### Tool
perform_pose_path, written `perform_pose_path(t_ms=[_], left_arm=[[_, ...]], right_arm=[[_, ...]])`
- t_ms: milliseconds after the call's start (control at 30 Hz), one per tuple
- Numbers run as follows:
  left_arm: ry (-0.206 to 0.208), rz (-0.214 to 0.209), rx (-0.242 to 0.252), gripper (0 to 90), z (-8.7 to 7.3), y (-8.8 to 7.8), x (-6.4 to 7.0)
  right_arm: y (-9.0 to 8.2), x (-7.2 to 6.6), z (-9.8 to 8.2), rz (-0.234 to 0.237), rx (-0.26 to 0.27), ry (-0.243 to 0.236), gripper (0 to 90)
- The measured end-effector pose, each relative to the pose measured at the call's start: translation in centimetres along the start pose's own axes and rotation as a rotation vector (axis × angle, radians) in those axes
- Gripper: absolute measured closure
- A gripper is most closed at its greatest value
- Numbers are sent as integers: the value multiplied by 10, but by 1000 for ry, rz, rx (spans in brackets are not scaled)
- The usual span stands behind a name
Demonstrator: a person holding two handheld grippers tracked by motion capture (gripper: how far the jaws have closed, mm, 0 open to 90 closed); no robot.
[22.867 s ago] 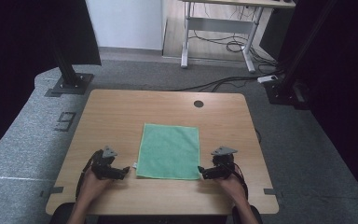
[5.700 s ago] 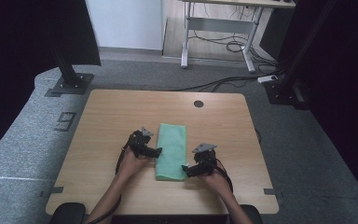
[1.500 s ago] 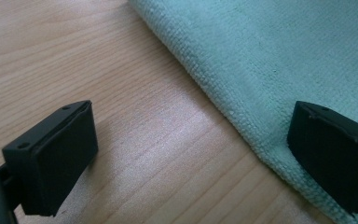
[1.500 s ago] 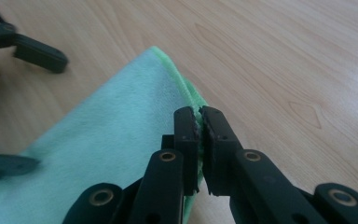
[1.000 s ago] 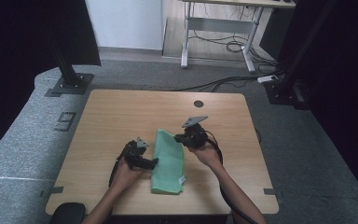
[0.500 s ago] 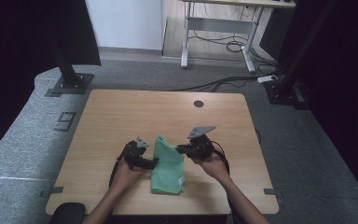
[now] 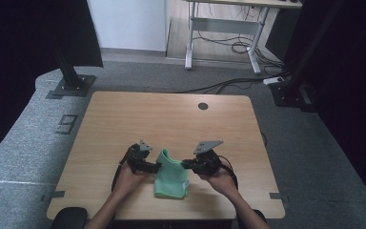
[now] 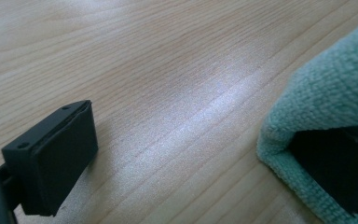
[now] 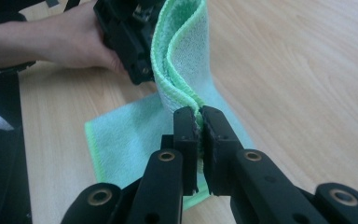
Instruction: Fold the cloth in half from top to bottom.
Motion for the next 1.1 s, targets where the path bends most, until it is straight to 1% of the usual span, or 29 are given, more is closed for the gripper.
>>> perform_pose_path(t_ms=[267,400,533,600,633,700,800,900,967,1000,1067,1100], left_arm=[[-2,-1,1,16,0,0,0],[0,-8,2,16,0,0,0],[10,-42,7,28,-1,-2,0],[-6,-64,-2,27,-1,-4,1],[-3,-63,-2,26,0,-6,2],[26,-58,-10,26,1,-12,4],[50,-36,-35,26,-2,-17,6],[38,-41,-45,28,-8,-17,6],[37,-34,-50,28,-10,-16,6],[38,-33,-54,28,-11,-16,5],[24,-38,-54,28,-11,-14,6],[26,-40,-54,27,-11,-14,6]], right_arm=[[1,-9,-7,15,-3,3,840],[3,-13,-9,20,-6,1,839],[5,-17,-15,27,-12,0,839],[7,-19,-18,30,-13,4,839],[7,-19,-19,32,-13,6,839],[8,-20,-23,34,-15,15,839],[10,-21,-28,40,-18,26,839],[11,-23,-32,44,-18,31,838],[12,-25,-33,48,-19,30,838],[12,-27,-34,51,-23,31,838],[13,-29,-36,56,-26,27,838],[13,-30,-36,57,-29,28,837]])
Point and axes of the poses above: each handheld gripper's, and its own axes: y roughly forward along the jaws, z roughly out of its top, x roughly to its right, the point moved 5 cm from there along y, roughly forward along the jaws, and after that the axes turned 8 degrees about -y, right-handed, at the moved point
